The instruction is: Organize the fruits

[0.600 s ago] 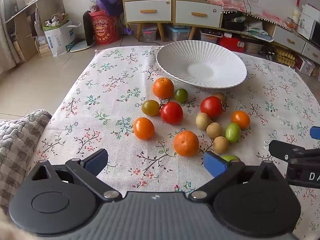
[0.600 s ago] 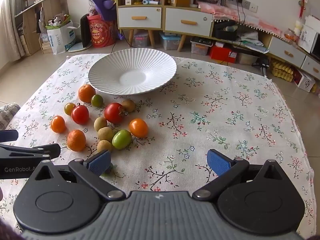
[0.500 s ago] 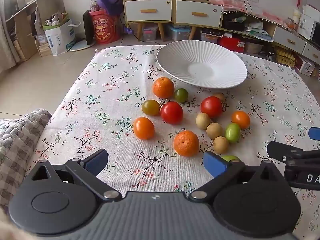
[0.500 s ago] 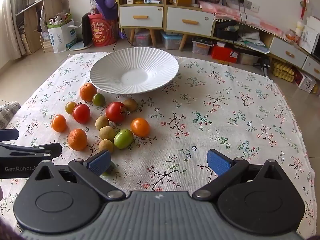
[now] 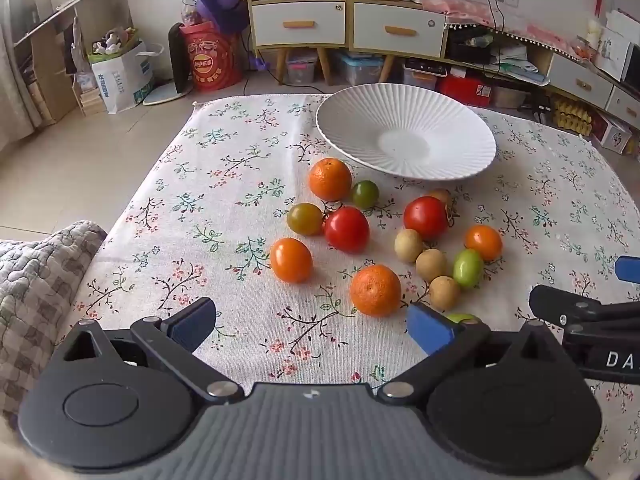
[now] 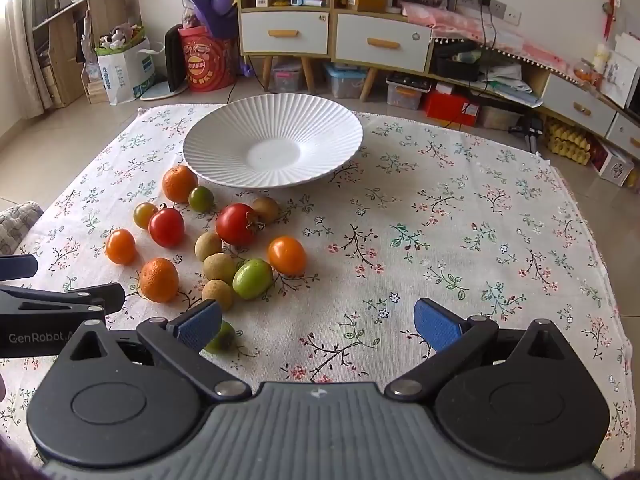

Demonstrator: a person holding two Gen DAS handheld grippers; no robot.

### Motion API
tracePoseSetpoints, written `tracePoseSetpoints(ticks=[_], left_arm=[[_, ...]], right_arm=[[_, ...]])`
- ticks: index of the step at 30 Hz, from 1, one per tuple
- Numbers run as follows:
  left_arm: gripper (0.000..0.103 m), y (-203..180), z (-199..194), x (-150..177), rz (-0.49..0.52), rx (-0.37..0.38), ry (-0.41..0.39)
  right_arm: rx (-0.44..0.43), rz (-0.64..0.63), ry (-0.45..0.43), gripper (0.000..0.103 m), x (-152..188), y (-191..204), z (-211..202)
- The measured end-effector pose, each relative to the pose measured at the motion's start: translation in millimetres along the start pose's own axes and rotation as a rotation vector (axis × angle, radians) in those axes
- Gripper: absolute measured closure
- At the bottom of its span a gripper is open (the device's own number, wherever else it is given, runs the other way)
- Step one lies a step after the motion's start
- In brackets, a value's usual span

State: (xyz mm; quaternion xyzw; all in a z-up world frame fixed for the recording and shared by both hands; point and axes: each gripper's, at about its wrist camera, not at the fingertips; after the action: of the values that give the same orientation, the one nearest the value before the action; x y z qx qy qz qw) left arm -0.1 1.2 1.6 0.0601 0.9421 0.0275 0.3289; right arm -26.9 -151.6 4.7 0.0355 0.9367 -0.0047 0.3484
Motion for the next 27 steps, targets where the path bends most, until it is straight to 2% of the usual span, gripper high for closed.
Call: tracePoseSetpoints(ticks=[27], left_arm=[[0.007,3.9,0.8,-0.1,-0.006,-0.002,-0.001]], right_arm=[[0.003,0.001,0.015,0.0,0.3,0.8,3.3]])
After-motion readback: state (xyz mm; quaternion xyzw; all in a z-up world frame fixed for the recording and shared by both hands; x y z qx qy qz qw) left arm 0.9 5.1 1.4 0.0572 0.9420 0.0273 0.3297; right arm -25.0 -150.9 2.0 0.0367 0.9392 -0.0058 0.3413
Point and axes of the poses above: each gripper's, at about its wrist camera, not at the fingertips, and z roughly the way its jaws point, y to its left, x to its underside, and after that the axes turned 4 degrees about z, right-handed
